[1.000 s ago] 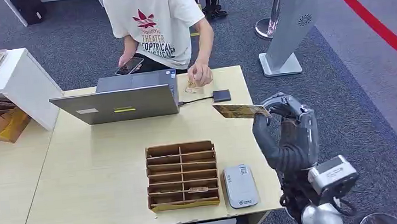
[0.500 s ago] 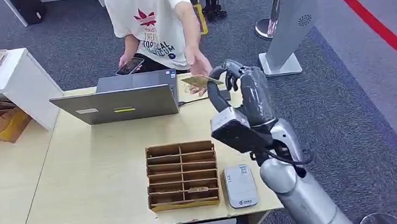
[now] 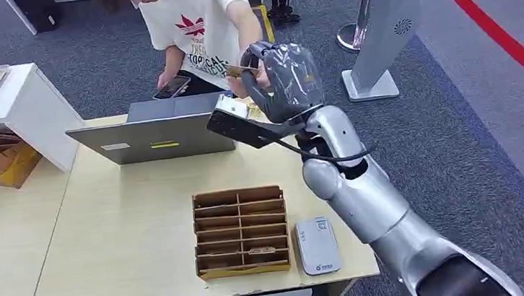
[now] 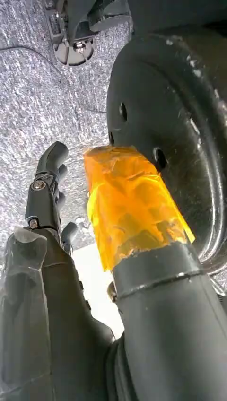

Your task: Pass the card to the sensor for recognition and then transmit it.

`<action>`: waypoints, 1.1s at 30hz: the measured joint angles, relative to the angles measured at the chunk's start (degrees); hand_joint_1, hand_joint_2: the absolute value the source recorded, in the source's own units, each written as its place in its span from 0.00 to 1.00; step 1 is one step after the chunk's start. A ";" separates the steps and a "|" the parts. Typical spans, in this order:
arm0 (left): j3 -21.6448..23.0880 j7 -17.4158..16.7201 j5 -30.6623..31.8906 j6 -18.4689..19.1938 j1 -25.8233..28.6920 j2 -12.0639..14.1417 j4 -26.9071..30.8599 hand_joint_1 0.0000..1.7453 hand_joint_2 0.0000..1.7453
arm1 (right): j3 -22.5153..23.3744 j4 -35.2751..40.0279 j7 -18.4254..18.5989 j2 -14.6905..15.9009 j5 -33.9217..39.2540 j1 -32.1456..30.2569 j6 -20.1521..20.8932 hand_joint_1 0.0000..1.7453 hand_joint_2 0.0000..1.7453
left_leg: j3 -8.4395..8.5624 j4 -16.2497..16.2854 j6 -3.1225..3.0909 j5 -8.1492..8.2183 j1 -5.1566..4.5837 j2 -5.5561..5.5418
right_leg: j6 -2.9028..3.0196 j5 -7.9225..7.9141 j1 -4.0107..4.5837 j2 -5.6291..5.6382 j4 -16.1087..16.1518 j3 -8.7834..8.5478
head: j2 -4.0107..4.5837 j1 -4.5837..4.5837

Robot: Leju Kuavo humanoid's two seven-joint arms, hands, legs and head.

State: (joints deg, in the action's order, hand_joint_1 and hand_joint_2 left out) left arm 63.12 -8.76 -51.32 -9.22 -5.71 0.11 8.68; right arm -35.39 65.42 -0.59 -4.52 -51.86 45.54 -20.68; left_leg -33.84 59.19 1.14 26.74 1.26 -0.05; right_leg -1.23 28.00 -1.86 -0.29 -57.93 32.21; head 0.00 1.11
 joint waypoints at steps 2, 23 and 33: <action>0.16 0.00 0.11 0.00 -0.08 0.00 0.00 0.00 0.00 | -0.13 -1.45 0.26 -0.22 -0.33 0.48 0.07 1.00 1.00 | -0.03 0.00 0.00 0.00 0.00 -0.03 | 0.00 0.00 0.00 0.00 0.00 0.00 | 0.00 0.00; 1.40 2.64 -3.58 0.48 0.73 0.09 0.00 0.00 0.00 | -6.29 1.03 -9.70 -3.83 39.02 -6.80 34.89 0.00 0.00 | -0.10 0.00 0.01 0.04 0.01 -0.04 | -0.01 0.08 0.01 -0.04 0.02 0.13 | 0.00 -0.02; 1.34 3.45 -5.55 -0.42 1.80 0.31 0.00 0.00 0.00 | -10.25 15.32 -13.75 1.75 73.03 -20.67 46.60 0.00 0.00 | -0.09 0.00 -0.02 0.11 -0.01 0.01 | -0.03 0.08 -0.01 0.00 0.09 0.10 | 0.00 -0.02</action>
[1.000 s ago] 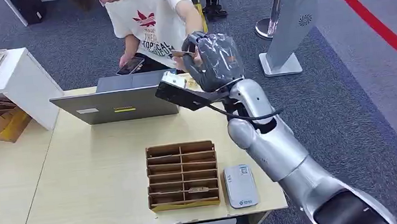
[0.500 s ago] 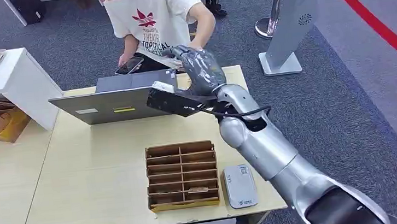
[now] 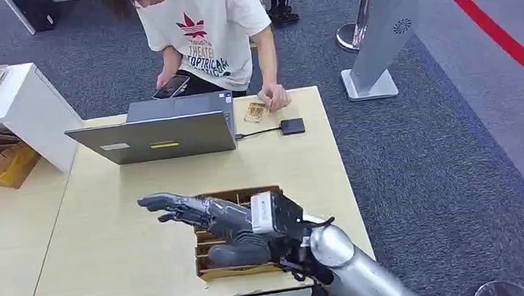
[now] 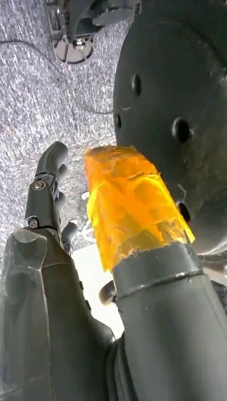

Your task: Pass the card to the sensor for recognition and then transmit it.

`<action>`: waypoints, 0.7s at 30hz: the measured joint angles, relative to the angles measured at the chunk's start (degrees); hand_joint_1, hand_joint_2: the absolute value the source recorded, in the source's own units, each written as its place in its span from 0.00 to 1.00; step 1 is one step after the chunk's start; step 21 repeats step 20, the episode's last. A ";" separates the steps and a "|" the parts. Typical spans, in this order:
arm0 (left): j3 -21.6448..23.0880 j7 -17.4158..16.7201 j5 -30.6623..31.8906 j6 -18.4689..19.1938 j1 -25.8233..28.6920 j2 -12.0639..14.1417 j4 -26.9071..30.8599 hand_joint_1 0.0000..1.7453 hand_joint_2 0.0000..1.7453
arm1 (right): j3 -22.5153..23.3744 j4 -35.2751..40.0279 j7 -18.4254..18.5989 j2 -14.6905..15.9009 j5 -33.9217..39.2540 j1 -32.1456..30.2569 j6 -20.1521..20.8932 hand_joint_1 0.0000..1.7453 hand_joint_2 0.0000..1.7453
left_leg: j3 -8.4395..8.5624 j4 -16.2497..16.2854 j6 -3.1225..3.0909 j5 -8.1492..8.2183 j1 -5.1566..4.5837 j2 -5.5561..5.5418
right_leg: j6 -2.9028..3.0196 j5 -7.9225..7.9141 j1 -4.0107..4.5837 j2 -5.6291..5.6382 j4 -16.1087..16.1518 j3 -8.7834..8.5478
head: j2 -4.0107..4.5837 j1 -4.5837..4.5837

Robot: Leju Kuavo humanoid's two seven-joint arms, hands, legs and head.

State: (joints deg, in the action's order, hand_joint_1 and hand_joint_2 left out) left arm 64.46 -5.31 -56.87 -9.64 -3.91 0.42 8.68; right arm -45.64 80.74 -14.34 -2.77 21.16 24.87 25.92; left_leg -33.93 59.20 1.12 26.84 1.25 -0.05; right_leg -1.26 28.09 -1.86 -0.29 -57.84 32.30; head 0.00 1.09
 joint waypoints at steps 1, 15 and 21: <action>-0.02 0.00 -0.17 -0.07 0.00 0.00 0.00 0.00 0.00 | 0.04 0.80 -0.11 0.39 1.39 -0.93 0.50 0.00 0.00 | 0.01 0.00 0.00 0.00 0.00 -0.01 | 0.00 0.00 0.00 -0.01 0.00 0.00 | 0.00 0.02; -0.44 0.00 -2.36 -1.49 0.64 -0.02 0.00 0.00 0.00 | 5.75 6.66 -0.09 3.06 10.66 -11.30 2.82 0.00 0.00 | 0.01 0.00 0.00 0.00 0.01 -0.01 | 0.01 0.00 0.01 0.00 -0.01 -0.01 | 0.00 0.02; -0.55 0.00 -2.62 -1.51 0.67 -0.02 0.00 0.00 0.00 | 6.47 6.86 -0.07 3.47 10.75 -12.65 2.84 0.00 0.00 | 0.01 0.00 0.00 0.00 0.01 -0.01 | 0.01 -0.01 0.01 0.00 -0.01 -0.01 | 0.00 0.02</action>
